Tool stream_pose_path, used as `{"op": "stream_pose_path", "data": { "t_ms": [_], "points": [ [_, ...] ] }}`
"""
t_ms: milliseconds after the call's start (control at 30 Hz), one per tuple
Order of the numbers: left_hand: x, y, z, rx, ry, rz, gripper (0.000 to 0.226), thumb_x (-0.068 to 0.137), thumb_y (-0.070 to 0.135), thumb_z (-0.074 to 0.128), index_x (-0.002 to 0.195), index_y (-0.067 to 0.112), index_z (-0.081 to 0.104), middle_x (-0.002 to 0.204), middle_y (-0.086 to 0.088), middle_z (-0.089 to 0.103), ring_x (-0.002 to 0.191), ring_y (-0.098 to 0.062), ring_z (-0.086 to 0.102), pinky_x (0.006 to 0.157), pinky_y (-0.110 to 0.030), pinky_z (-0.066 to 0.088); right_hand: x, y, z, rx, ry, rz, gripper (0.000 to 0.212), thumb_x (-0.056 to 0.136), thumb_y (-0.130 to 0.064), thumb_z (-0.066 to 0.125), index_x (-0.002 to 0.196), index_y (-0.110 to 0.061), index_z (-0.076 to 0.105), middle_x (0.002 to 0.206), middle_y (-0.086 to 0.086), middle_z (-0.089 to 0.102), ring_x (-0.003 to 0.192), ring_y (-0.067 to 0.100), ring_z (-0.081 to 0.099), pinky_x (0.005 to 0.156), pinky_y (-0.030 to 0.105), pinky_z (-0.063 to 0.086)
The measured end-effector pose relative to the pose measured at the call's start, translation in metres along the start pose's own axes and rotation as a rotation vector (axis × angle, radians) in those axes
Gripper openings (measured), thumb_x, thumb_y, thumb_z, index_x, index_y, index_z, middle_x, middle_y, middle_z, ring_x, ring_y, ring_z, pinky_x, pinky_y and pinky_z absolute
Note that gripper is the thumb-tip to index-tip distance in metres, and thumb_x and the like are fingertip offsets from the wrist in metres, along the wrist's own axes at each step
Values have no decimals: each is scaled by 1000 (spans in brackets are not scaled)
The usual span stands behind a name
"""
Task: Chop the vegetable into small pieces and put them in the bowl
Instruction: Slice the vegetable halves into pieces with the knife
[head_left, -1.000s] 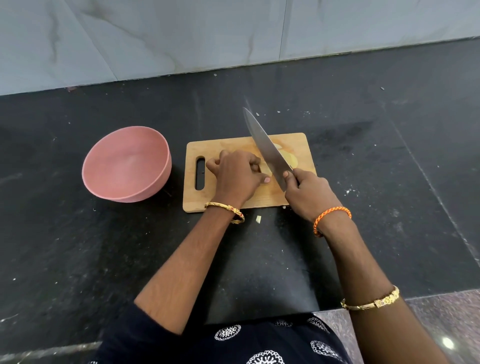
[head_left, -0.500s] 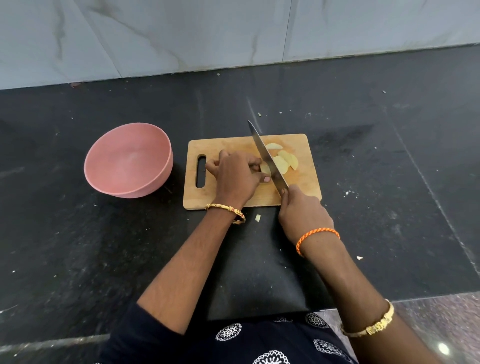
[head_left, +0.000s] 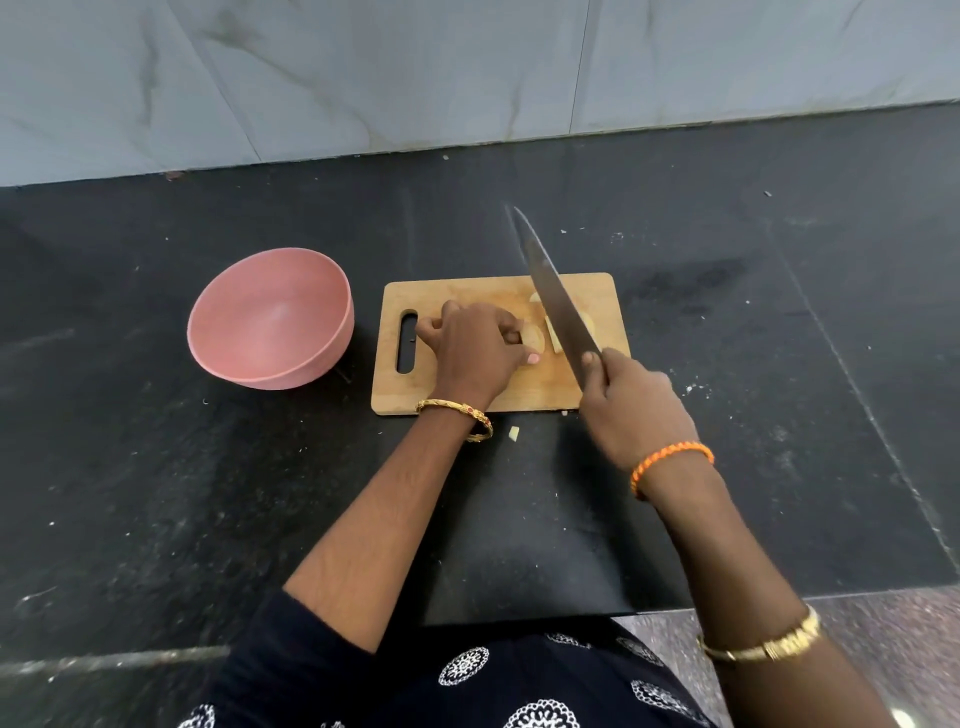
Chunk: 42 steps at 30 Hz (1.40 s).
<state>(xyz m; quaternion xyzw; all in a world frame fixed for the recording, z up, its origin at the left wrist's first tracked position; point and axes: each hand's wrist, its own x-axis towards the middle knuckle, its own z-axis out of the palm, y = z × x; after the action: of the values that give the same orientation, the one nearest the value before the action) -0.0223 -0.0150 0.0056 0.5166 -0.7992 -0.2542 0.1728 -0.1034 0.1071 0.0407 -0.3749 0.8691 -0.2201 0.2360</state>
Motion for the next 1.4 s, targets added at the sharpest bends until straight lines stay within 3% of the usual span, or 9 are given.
{"op": "stream_pose_path", "data": {
  "t_ms": [567, 767, 867, 1067, 1267, 1400],
  "points": [
    [2, -4, 5, -54, 52, 13, 28, 66, 38, 78, 91, 26, 74, 85, 10, 71, 107, -17, 50, 83, -37, 20, 28, -12, 21, -91, -111, -22, 34, 101, -33, 29, 105, -11, 54, 89, 12, 56, 79, 27, 52, 72, 34, 44],
    [2, -4, 3, -37, 31, 1, 31, 67, 39, 78, 95, 27, 73, 90, 10, 72, 112, -18, 47, 88, -41, 23, 0, 2, 23, -157, -165, 51, 23, 101, -32, 28, 95, -17, 44, 78, 7, 44, 78, 29, 49, 71, 34, 42],
    [3, -1, -1, -34, 15, -2, 26, 69, 36, 77, 93, 26, 73, 91, 10, 71, 113, -19, 44, 83, -37, 18, -20, 21, 16, -96, -174, 73, 26, 100, -36, 28, 87, -20, 43, 81, 10, 51, 83, 35, 56, 76, 37, 48],
    [4, 0, -3, -39, -32, -24, 27, 67, 37, 79, 90, 24, 73, 84, 11, 68, 110, -18, 47, 82, -37, 19, -31, 31, 1, 52, -24, 7, 35, 98, -36, 33, 69, -19, 41, 71, 9, 55, 71, 34, 52, 66, 36, 43],
    [3, 2, -3, -25, -28, -34, 27, 67, 38, 79, 89, 24, 72, 86, 10, 69, 109, -18, 49, 80, -37, 19, 7, 8, 10, 52, -49, -45, 29, 100, -35, 31, 83, -18, 48, 70, 3, 45, 77, 31, 49, 72, 36, 44],
    [4, 3, -3, -3, -25, -30, 26, 68, 37, 78, 90, 23, 73, 91, 7, 70, 112, -20, 48, 81, -38, 19, 15, 4, 17, 48, -68, -58, 30, 100, -35, 31, 85, -17, 50, 81, 9, 55, 79, 31, 53, 76, 38, 48]
  ]
}}
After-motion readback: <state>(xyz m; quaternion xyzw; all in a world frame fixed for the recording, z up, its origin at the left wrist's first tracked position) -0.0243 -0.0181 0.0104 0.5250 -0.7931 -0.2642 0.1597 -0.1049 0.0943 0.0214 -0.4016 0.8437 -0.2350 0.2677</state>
